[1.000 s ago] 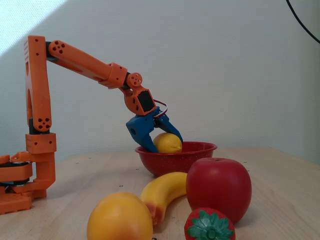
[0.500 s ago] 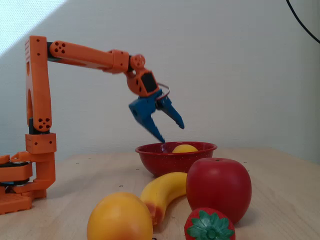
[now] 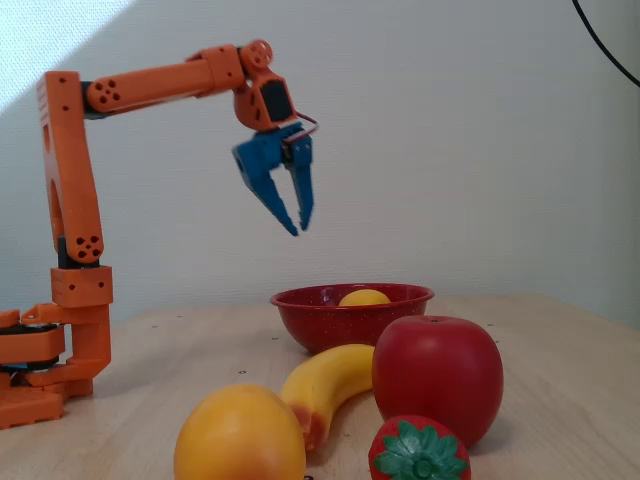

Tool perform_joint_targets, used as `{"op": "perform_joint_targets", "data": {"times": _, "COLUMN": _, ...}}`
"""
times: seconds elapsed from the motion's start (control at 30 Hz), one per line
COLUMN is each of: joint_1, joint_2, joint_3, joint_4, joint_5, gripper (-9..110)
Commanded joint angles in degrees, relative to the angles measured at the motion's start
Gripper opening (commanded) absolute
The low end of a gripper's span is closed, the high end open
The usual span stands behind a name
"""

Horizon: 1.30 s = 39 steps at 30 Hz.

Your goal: Put the lemon in the red bowl.

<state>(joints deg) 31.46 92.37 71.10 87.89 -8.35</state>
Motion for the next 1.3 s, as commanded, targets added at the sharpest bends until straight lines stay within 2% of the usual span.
{"op": "perform_joint_targets", "data": {"times": 0.0, "joint_1": -2.4, "joint_2": 9.9, "joint_3": 0.7, "joint_4": 1.4, "joint_5": -2.4, "gripper": 0}}
{"op": "perform_joint_targets", "data": {"times": 0.13, "joint_1": -4.0, "joint_2": 17.4, "joint_3": 11.8, "joint_4": 0.6, "joint_5": -1.8, "gripper": 0}}
{"op": "perform_joint_targets", "data": {"times": 0.4, "joint_1": -8.8, "joint_2": 35.5, "joint_3": 41.9, "joint_4": -15.2, "joint_5": 4.3, "gripper": 0}}
{"op": "perform_joint_targets", "data": {"times": 0.6, "joint_1": -12.0, "joint_2": 47.5, "joint_3": 58.5, "joint_4": -21.9, "joint_5": 9.1, "gripper": 0}}
{"op": "perform_joint_targets", "data": {"times": 1.27, "joint_1": -20.7, "joint_2": 75.2, "joint_3": 94.0, "joint_4": -35.6, "joint_5": 14.2, "gripper": 0}}
